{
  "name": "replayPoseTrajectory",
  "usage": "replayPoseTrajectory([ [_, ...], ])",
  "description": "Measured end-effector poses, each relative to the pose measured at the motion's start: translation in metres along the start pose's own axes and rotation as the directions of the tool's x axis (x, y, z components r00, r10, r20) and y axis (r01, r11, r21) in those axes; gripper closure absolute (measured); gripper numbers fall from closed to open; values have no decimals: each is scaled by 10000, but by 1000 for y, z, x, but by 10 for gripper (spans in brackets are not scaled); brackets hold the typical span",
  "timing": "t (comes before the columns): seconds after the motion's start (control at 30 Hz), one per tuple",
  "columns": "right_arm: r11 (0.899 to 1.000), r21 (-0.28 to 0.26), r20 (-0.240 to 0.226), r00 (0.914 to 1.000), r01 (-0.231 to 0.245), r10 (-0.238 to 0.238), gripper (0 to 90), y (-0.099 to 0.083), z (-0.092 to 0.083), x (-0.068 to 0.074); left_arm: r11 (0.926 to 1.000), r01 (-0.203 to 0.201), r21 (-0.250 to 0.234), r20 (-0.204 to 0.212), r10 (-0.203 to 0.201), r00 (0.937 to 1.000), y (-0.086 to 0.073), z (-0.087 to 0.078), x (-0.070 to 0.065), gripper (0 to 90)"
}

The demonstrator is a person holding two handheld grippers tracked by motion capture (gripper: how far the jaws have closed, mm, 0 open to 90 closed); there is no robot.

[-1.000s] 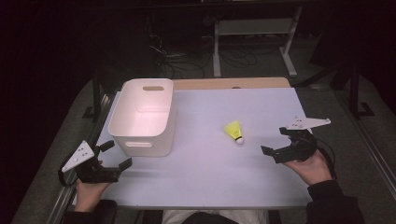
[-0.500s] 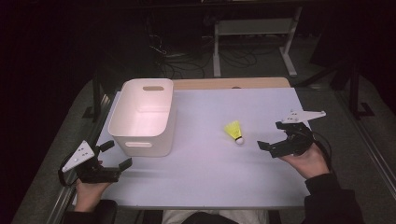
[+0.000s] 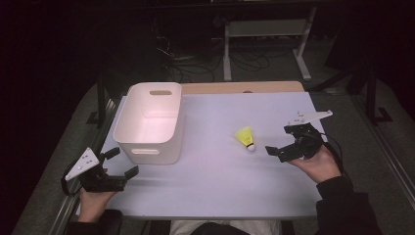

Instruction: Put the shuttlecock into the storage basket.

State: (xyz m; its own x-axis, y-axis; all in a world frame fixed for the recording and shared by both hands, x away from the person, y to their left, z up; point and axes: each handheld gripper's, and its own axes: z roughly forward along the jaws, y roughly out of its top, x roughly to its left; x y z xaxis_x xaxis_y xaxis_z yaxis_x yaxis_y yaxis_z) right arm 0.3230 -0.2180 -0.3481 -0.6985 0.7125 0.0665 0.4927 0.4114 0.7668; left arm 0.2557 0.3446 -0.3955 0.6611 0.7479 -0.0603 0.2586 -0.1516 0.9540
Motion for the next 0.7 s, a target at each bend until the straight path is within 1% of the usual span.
replayPoseTrajectory([
  [0.33,9994,275,-146,9997,199,-195,0,12,6,3,10000,-5,-3,11,5,10000,0,0,0,0],
  [0.7,9981,449,-236,9989,418,-408,0,21,13,6,10000,-7,2,15,7,10000,0,0,0,0],
])
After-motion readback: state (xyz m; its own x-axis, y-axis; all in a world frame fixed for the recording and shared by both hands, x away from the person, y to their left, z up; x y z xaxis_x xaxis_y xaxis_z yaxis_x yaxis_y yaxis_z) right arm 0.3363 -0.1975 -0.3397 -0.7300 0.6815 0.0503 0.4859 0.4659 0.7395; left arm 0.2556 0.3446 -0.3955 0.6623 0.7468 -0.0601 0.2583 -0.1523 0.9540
